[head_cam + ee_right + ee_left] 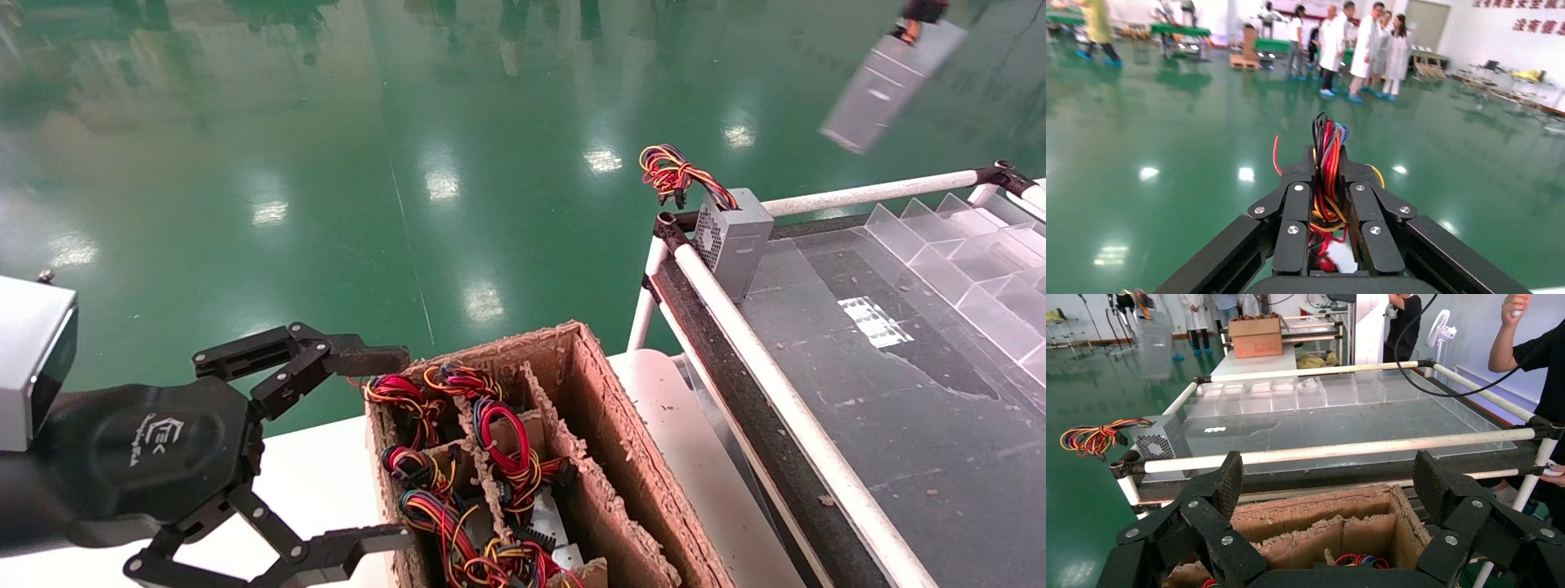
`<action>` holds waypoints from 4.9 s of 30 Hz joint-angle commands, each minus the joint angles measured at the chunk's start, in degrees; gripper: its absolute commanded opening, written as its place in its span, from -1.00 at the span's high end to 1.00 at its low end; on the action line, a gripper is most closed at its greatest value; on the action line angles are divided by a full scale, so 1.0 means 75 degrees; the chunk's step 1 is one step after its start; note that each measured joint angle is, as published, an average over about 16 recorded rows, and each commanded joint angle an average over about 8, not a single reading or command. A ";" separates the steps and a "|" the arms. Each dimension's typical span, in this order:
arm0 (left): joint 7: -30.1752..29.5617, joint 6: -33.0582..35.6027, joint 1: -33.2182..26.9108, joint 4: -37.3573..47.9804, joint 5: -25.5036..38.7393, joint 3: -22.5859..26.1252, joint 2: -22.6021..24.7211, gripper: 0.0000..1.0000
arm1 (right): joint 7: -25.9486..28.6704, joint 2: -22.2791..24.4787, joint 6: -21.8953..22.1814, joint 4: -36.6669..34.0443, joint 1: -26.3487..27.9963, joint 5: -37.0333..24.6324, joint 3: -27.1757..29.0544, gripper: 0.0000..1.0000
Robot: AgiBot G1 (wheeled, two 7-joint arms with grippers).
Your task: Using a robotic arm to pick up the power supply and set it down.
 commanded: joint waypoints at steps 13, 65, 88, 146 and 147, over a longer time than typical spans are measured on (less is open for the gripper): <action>0.0002 -0.0001 -0.0001 0.0000 -0.0002 0.0003 -0.0001 -1.00 | 0.0170 0.0251 -0.0128 -0.0271 -0.0458 -0.0309 -0.0206 1.00; 0.0008 -0.0007 -0.0004 0.0000 -0.0011 0.0016 -0.0006 -1.00 | 0.0715 -0.0410 -0.0581 0.0017 -0.0924 -0.0999 -0.0665 1.00; 0.0011 -0.0009 -0.0005 0.0000 -0.0014 0.0022 -0.0008 -1.00 | 0.0797 -0.0896 -0.0133 0.0044 -0.1071 -0.0947 -0.0628 1.00; 0.0019 -0.0013 -0.0008 0.0007 -0.0023 0.0034 -0.0013 -1.00 | 0.0764 0.0421 -0.1863 0.2020 -0.2250 0.0780 0.0297 -1.00; 0.0019 -0.0013 -0.0008 0.0007 -0.0023 0.0034 -0.0013 -1.00 | 0.0778 0.0479 -0.1955 0.2175 -0.2357 0.0848 0.0318 -1.00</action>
